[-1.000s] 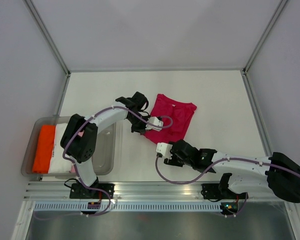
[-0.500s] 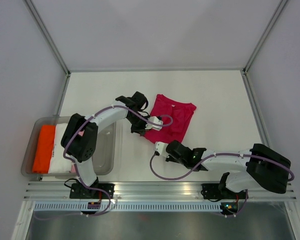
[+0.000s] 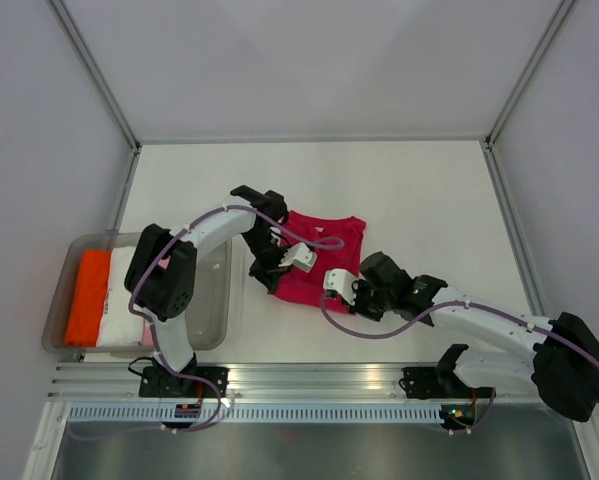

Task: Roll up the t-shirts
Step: Roll the tshirt

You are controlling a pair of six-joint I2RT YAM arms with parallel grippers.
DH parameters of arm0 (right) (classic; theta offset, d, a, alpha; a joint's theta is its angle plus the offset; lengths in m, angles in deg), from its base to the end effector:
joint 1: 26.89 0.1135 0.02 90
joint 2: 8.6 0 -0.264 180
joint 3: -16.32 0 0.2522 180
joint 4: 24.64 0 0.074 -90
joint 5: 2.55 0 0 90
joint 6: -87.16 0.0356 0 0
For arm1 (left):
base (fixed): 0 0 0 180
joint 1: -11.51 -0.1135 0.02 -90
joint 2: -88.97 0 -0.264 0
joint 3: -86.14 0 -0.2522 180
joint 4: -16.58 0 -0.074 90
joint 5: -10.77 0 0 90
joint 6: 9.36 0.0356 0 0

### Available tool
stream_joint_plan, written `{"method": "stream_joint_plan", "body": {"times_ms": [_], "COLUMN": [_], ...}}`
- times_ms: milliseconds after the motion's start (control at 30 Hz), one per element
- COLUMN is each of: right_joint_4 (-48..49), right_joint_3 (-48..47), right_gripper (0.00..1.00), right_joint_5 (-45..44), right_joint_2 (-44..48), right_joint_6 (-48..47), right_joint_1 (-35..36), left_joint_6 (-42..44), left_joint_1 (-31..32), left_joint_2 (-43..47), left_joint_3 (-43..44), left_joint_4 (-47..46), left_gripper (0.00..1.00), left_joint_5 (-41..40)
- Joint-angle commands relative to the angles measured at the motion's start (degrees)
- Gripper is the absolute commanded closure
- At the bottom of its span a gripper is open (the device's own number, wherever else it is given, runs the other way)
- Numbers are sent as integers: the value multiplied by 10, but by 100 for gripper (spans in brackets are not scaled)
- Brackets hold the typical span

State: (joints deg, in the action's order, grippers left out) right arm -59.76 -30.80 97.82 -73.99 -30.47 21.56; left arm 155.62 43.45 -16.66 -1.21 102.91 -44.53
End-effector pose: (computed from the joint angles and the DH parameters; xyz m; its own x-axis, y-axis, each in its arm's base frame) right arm 0.1375 0.1648 0.1869 -0.0973 -0.7975 -0.5954 -0.9622 0.2283 -0.1486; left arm 0.2610 -0.1866 0.2092 0.1276 0.8562 -0.5007 0.9013 -0.3108 -0.3018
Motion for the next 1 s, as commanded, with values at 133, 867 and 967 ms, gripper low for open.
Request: {"method": "stream_joint_plan", "body": {"times_ms": [133,867,967], "right_joint_4": [11,-63,-115], "right_joint_3": [-51,-130,-144], "right_gripper": [100,100,100], "right_joint_5": [111,266,331], "right_joint_2": [-72,-141,-129], "right_joint_6": [1,60,2], "right_joint_1": [-87,-209,-175], "left_joint_6": [11,17,15], "left_joint_1": [-43,-83,-73], "left_joint_2": [-88,-120,-90], "left_joint_3": [120,149,108], "left_joint_4": [106,156,157], "left_gripper": [98,98,98], "left_joint_5": [48,24,27]}}
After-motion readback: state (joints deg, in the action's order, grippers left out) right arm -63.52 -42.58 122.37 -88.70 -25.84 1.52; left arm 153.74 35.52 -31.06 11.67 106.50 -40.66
